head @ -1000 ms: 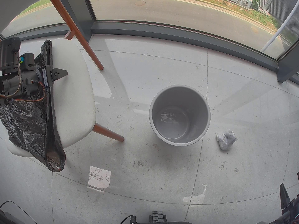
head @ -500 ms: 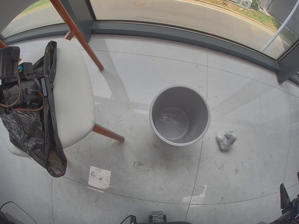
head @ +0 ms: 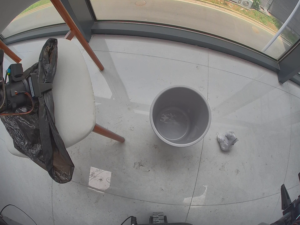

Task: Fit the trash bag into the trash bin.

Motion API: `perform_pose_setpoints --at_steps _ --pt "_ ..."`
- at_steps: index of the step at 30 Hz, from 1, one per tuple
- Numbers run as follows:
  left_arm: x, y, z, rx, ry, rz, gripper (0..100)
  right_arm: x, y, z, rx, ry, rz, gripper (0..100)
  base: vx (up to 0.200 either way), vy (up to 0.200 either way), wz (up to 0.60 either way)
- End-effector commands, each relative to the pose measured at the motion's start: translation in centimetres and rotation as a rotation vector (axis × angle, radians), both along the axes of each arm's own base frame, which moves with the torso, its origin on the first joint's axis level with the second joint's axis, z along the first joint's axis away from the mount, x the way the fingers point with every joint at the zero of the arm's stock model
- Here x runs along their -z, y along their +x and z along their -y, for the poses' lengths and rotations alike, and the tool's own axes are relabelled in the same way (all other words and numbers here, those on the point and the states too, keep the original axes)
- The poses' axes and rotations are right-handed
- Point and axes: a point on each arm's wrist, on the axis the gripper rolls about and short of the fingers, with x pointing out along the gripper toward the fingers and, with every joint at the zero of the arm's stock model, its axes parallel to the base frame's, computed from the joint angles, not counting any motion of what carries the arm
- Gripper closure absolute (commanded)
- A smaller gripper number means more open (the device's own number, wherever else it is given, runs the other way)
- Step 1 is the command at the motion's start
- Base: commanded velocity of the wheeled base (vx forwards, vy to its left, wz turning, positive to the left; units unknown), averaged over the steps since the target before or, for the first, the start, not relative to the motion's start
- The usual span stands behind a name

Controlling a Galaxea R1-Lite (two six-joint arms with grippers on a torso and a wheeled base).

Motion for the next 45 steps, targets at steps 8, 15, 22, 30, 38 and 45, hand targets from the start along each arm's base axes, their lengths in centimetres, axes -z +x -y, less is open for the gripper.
perform_pose_setpoints --at_steps 8,15,22,30,38,45 --pt "-3.9 -5.6 -2.3 0.199 -0.41 0.042 100 0.5 0.1 0.0 -0.002 -0.001 -0.013 0 0.0 0.0 0.0" --pt "-4.7 -8.1 -2.1 0.414 -0.564 0.027 100 0.5 0.1 0.0 -0.002 -0.001 -0.014 0 0.0 0.0 0.0" --pt "-6.0 -8.7 -1.8 0.485 -0.618 0.11 100 0.5 0.1 0.0 -0.002 -0.001 -0.016 0 0.0 0.0 0.0" --pt "-6.2 -8.9 -0.3 0.653 -0.629 0.122 100 0.5 0.1 0.0 0.0 -0.001 -0.016 0 0.0 -0.05 0.0" --pt "-6.5 -8.8 1.4 0.797 -0.625 0.11 100 0.5 0.1 0.0 -0.002 -0.001 -0.016 0 0.0 -0.2 0.0" --pt "-6.4 -8.8 2.4 0.875 -0.636 0.078 100 0.5 0.1 0.0 0.0 -0.001 -0.016 0 0.0 -0.2 0.0"
